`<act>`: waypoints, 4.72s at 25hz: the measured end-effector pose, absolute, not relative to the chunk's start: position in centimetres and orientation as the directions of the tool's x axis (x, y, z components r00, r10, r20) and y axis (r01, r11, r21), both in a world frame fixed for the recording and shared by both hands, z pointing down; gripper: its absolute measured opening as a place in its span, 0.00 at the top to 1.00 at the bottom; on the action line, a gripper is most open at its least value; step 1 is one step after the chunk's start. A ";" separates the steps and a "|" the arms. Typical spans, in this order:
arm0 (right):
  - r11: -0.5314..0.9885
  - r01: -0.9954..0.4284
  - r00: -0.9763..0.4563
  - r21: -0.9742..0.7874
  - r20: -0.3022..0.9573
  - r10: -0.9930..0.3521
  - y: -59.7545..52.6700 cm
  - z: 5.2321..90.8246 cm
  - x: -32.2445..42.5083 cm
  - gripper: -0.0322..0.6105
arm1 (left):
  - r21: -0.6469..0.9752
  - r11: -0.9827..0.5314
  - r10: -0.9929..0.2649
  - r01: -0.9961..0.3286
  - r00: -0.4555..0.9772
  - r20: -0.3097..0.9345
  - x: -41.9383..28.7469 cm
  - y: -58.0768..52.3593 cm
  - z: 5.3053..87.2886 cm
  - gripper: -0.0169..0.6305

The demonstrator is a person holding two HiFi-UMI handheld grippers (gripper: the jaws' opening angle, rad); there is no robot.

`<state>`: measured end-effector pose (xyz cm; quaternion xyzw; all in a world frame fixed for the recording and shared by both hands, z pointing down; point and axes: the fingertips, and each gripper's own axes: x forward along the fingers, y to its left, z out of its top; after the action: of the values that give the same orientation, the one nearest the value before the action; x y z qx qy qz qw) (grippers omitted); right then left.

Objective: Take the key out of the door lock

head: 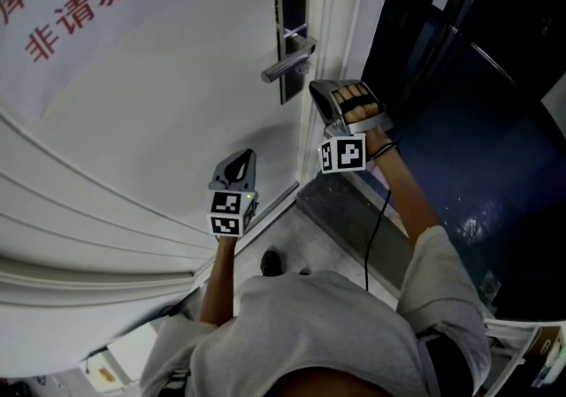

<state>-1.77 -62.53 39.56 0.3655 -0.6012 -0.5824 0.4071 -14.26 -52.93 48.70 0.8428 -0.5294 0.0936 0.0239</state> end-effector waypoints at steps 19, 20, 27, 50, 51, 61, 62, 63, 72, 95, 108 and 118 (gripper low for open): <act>0.018 0.030 -0.400 0.999 0.028 -0.916 -66.1 39.6 -3.1 0.54 | -0.046 -0.441 -0.884 -0.896 0.425 0.196 -14.1 -53.0 49.5 0.95; 0.017 0.029 -0.401 0.999 0.027 -0.916 -66.2 39.7 -3.2 0.54 | -0.045 -0.440 -0.884 -0.897 0.424 0.198 -14.1 -53.0 49.6 0.95; -0.019 0.041 -0.396 0.999 -0.001 -0.918 -67.3 39.6 -3.7 0.73 | -0.042 -0.430 -0.888 -0.902 0.413 0.203 -14.7 -53.3 49.9 0.95; -0.065 0.021 -0.405 0.998 -0.051 -0.913 -67.9 38.6 -4.2 0.90 | -0.031 -0.427 -0.888 -0.904 0.412 0.205 -14.8 -53.5 49.9 0.95; -0.064 0.021 -0.404 0.998 -0.050 -0.913 -67.8 38.6 -4.2 0.90 | -0.031 -0.426 -0.888 -0.904 0.411 0.204 -14.8 -53.4 49.9 0.95; -0.046 0.003 -0.417 0.999 -0.040 -0.908 -67.7 38.6 -4.0 0.90 | -0.029 -0.414 -0.894 -0.910 0.401 0.201 -15.0 -52.9 49.8 0.95; -0.046 0.000 -0.418 0.999 -0.042 -0.907 -67.5 38.6 -3.8 0.90 | -0.029 -0.412 -0.895 -0.911 0.398 0.201 -15.1 -52.8 49.8 0.95; -0.047 -0.004 -0.419 0.999 -0.044 -0.907 -67.3 38.6 -3.6 0.90 | -0.029 -0.410 -0.896 -0.912 0.396 0.202 -15.2 -52.8 49.9 0.95; -0.045 -0.020 -0.426 0.999 -0.049 -0.904 -65.9 38.8 -2.2 0.90 | -0.034 -0.425 -0.890 -0.905 0.410 0.197 -14.3 -52.9 49.6 0.95; 0.322 -0.532 -0.435 0.783 0.074 -0.897 -60.0 42.5 1.2 0.90 | -0.049 -0.454 -0.879 -0.890 0.437 0.192 -13.0 -52.6 49.0 0.95; 0.377 -0.848 -0.375 0.373 0.080 -0.924 -55.7 45.1 5.3 0.90 | -0.043 -0.472 -0.869 -0.881 0.457 0.189 -12.1 -52.9 49.3 0.95; 0.338 -0.914 -0.315 0.224 0.130 -0.940 -51.9 48.8 7.5 0.90 | -0.037 -0.475 -0.866 -0.879 0.459 0.196 -11.4 -52.6 49.7 0.95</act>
<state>7.51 -51.91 48.83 0.5728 -0.8092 -0.0545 0.1189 -11.44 -52.59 49.67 0.8535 -0.5113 0.0938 0.0345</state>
